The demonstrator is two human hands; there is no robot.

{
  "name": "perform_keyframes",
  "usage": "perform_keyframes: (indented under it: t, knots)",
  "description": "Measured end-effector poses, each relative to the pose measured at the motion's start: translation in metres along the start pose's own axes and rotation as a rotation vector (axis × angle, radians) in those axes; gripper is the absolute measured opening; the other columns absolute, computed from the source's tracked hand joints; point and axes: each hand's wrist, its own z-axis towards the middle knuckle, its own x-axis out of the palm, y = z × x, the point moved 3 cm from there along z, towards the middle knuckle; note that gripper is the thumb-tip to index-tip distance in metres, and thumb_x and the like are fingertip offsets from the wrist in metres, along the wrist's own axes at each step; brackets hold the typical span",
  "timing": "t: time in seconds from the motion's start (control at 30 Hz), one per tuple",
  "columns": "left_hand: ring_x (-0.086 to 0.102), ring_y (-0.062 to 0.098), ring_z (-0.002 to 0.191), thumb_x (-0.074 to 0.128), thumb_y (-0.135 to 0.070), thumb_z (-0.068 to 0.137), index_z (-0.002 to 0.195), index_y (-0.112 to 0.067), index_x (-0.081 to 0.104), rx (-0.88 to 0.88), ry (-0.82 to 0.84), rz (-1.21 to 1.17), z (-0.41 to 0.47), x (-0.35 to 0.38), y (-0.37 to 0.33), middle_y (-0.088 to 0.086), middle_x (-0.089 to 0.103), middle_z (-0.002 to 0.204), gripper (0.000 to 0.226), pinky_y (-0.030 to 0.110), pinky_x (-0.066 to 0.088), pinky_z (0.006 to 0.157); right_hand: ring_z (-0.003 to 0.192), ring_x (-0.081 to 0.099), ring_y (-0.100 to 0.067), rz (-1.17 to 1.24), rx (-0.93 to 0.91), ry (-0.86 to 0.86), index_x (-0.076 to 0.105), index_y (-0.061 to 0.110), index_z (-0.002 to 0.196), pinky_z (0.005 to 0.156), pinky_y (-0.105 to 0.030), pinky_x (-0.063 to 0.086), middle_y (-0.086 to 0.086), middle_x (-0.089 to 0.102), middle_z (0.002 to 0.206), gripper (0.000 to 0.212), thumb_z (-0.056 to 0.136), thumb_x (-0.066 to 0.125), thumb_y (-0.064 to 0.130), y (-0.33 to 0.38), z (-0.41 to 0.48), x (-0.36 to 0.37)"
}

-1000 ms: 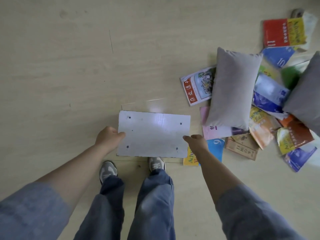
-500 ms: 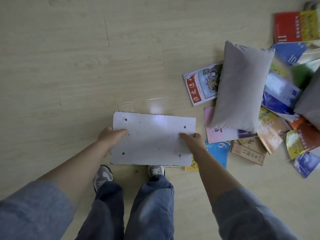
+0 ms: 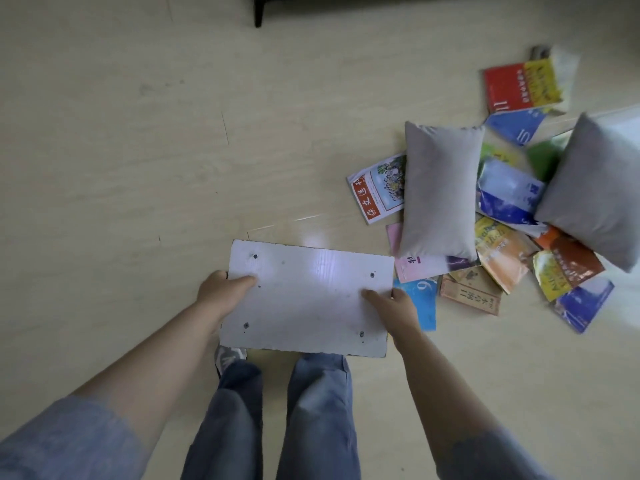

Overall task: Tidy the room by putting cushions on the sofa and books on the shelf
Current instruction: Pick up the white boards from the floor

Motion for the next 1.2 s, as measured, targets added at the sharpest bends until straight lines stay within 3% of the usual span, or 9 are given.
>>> perform_keyframes:
  t: [0.17,0.4,0.57,0.67,0.87,1.07,1.13,1.2]
  knots:
    - [0.068,0.031,0.082,0.062,-0.040,0.054,0.089,-0.003,0.067,0.033,0.034,-0.024,-0.097,-0.032,-0.022,0.013,0.071,0.093,0.052,0.038,0.053,0.074,0.099,0.054,-0.023,-0.034,-0.086,-0.072,0.052,0.008,0.117,0.080,-0.032,0.041,-0.003,0.057,0.108,0.047,0.084,0.067,0.039,0.019,-0.092,-0.046]
    - [0.068,0.026,0.074,0.073,-0.036,0.073,0.088,-0.002,0.068,0.257,0.039,-0.023,-0.230,-0.075,-0.051,0.010,0.071,0.089,0.038,0.034,0.052,0.064,0.072,0.056,-0.014,0.117,-0.195,-0.197,0.061,0.010,0.093,0.055,-0.026,0.037,0.004,0.060,0.078,0.024,0.079,0.065,0.029,0.046,-0.241,-0.117]
    - [0.063,0.024,0.068,0.072,-0.047,0.062,0.082,-0.004,0.060,0.472,0.063,-0.013,-0.326,-0.099,-0.072,0.008,0.068,0.082,0.049,0.028,0.044,0.057,0.063,0.053,-0.015,0.268,-0.267,-0.362,0.058,0.013,0.077,0.055,-0.027,0.039,0.003,0.058,0.070,0.019,0.076,0.066,0.031,0.038,-0.352,-0.165]
    - [0.063,0.021,0.069,0.072,-0.042,0.074,0.082,-0.011,0.057,0.578,0.065,0.037,-0.370,-0.100,-0.094,0.002,0.066,0.083,0.036,0.027,0.043,0.055,0.065,0.060,-0.015,0.395,-0.308,-0.432,0.063,0.017,0.078,0.055,-0.027,0.043,0.003,0.065,0.073,0.013,0.078,0.068,0.029,0.028,-0.406,-0.189]
    - [0.060,0.020,0.058,0.071,-0.045,0.067,0.073,-0.012,0.051,0.770,0.166,0.137,-0.462,-0.067,-0.132,0.000,0.061,0.071,0.039,0.024,0.042,0.051,0.049,0.049,-0.011,0.607,-0.365,-0.512,0.062,0.007,0.075,0.041,-0.016,0.039,0.002,0.058,0.063,0.012,0.079,0.066,0.018,-0.006,-0.471,-0.250]
    - [0.056,0.022,0.058,0.072,-0.040,0.075,0.071,-0.011,0.048,0.924,0.228,0.230,-0.551,0.014,-0.145,0.001,0.057,0.070,0.037,0.024,0.040,0.051,0.041,0.046,-0.005,0.769,-0.425,-0.602,0.053,0.022,0.053,0.039,-0.014,0.035,0.013,0.051,0.049,0.027,0.072,0.072,0.023,-0.068,-0.500,-0.328]
    - [0.059,0.023,0.061,0.075,-0.039,0.075,0.072,-0.010,0.052,0.960,0.235,0.251,-0.570,0.030,-0.147,0.003,0.061,0.073,0.037,0.026,0.040,0.053,0.045,0.055,-0.005,0.768,-0.414,-0.604,0.062,0.020,0.062,0.042,-0.016,0.040,0.012,0.062,0.057,0.013,0.063,0.072,0.030,-0.080,-0.502,-0.344]
    - [0.060,0.025,0.063,0.077,-0.038,0.074,0.068,-0.010,0.054,0.997,0.296,0.302,-0.600,0.078,-0.141,0.006,0.063,0.073,0.037,0.027,0.040,0.055,0.057,0.066,-0.011,0.800,-0.390,-0.643,0.068,0.016,0.075,0.048,-0.022,0.049,0.004,0.071,0.071,0.014,0.068,0.076,0.025,-0.121,-0.510,-0.378]
